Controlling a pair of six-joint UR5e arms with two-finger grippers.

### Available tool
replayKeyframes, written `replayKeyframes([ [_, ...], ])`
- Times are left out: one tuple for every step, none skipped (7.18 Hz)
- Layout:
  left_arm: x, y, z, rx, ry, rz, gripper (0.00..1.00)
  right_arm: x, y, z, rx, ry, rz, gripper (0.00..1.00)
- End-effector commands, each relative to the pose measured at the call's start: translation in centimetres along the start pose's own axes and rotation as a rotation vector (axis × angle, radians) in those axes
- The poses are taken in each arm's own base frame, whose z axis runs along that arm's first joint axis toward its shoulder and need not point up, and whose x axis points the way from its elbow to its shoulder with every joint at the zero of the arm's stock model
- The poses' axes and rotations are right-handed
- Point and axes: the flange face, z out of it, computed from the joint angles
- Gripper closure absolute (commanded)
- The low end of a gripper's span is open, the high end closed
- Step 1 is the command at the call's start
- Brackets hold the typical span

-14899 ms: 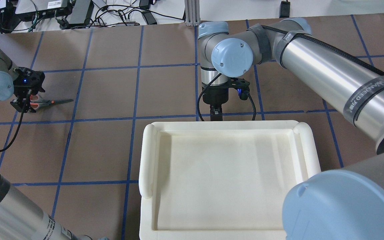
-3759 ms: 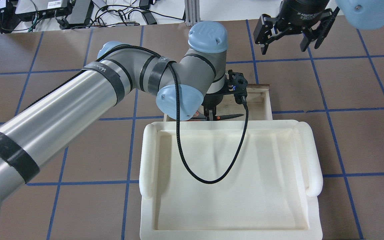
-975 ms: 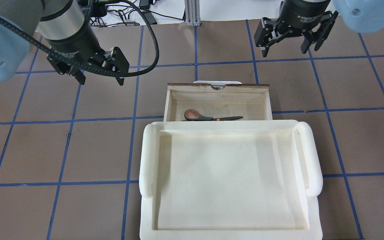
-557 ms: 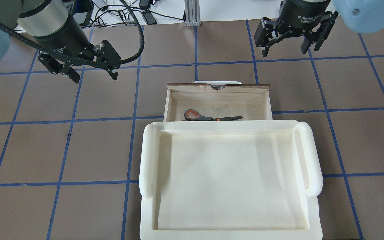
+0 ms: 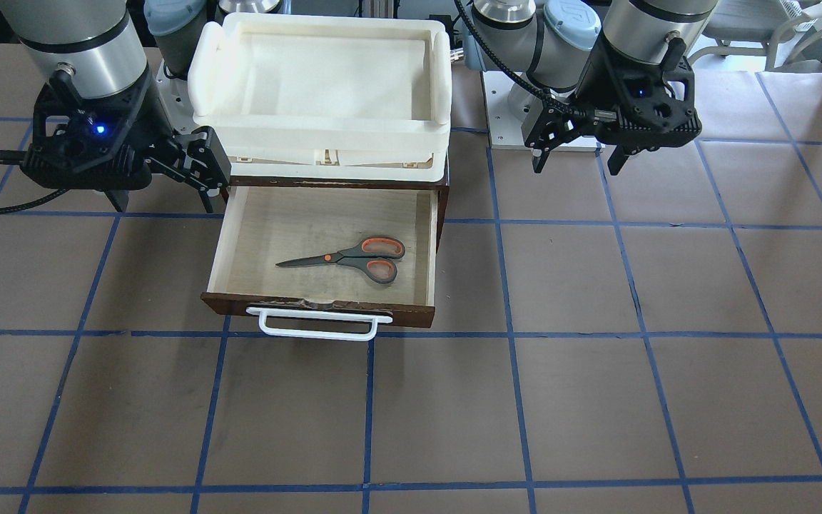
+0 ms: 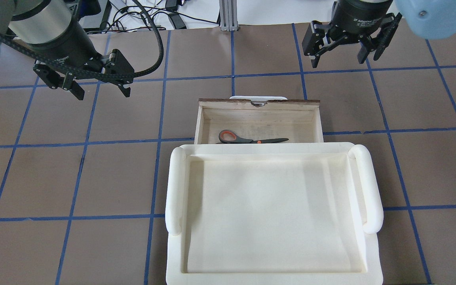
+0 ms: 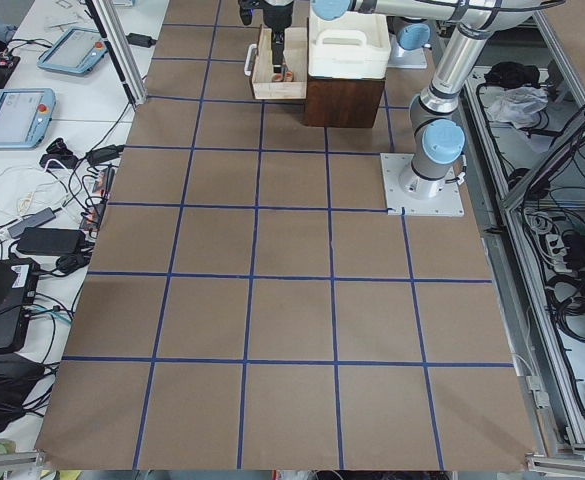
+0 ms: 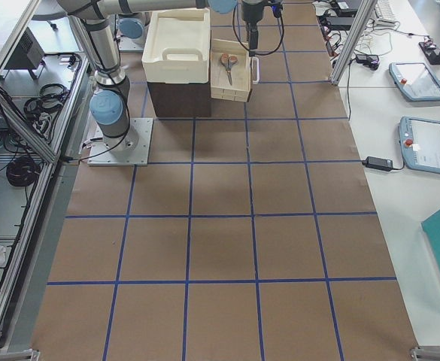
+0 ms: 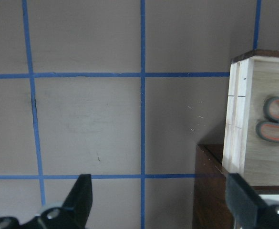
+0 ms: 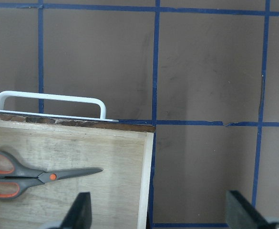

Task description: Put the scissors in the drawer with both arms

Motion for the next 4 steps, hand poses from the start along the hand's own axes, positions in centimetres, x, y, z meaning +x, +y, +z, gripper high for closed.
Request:
replayKeyframes([
  [-0.33,0.29,0.55,-0.016,-0.032,-0.012,0.00,0.00,-0.02,-0.01,0.001,0.000,-0.001,0.00],
  [-0.25,0.25,0.49,-0.010,-0.031,-0.013,0.00,0.00,-0.02,-0.01,0.001,0.000,0.001,0.00],
  [-0.40,0.19,0.54,-0.008,-0.032,0.004,0.00,-0.01,-0.02,-0.01,0.001,-0.001,0.001,0.00],
  [-0.41,0.19,0.54,-0.009,-0.032,0.007,0.00,0.00,0.00,0.00,0.000,0.001,0.001,0.00],
])
